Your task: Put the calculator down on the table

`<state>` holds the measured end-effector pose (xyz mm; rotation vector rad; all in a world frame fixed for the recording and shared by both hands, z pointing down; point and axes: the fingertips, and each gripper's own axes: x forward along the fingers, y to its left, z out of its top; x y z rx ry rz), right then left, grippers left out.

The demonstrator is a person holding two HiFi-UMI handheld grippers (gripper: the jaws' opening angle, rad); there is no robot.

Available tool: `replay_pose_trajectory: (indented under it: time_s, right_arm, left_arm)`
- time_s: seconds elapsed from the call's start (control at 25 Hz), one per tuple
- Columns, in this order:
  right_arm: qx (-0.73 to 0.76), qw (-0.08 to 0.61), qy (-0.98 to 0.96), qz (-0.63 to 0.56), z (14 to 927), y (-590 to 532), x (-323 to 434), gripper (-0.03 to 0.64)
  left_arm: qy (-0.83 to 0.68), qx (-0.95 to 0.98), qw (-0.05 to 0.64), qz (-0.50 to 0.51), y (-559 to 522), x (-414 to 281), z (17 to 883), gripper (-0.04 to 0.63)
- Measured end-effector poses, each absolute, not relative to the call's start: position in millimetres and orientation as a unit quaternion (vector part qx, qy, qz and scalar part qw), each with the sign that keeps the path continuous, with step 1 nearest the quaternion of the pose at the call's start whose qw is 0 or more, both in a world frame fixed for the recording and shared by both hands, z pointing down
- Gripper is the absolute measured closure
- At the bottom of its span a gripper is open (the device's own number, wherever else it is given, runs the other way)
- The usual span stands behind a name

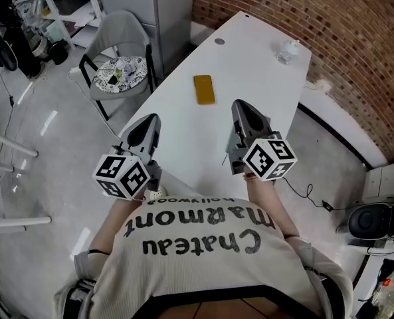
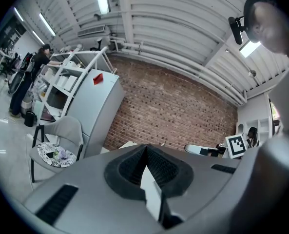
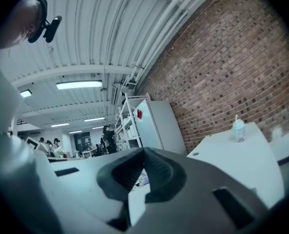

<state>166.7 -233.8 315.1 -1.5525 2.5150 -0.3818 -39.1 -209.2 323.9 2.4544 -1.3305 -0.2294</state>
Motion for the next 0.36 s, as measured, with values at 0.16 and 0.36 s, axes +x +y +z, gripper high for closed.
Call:
replay_pose_trajectory:
  time_s: [0.16,0.36]
  right_arm:
    - [-0.513,0.070,0.845,-0.136,326.8,-218.9,180.8,0.614]
    - [-0.512,0.065,0.845,-0.142,339.1,-202.5,193.8,0.614]
  left_arm:
    - [-0.478,0.856,0.177,-0.080,-188.1,-25.7,334.5,0.594]
    - [-0.482,0.853,0.185,-0.078,-166.4,-14.1,347.3,0.594]
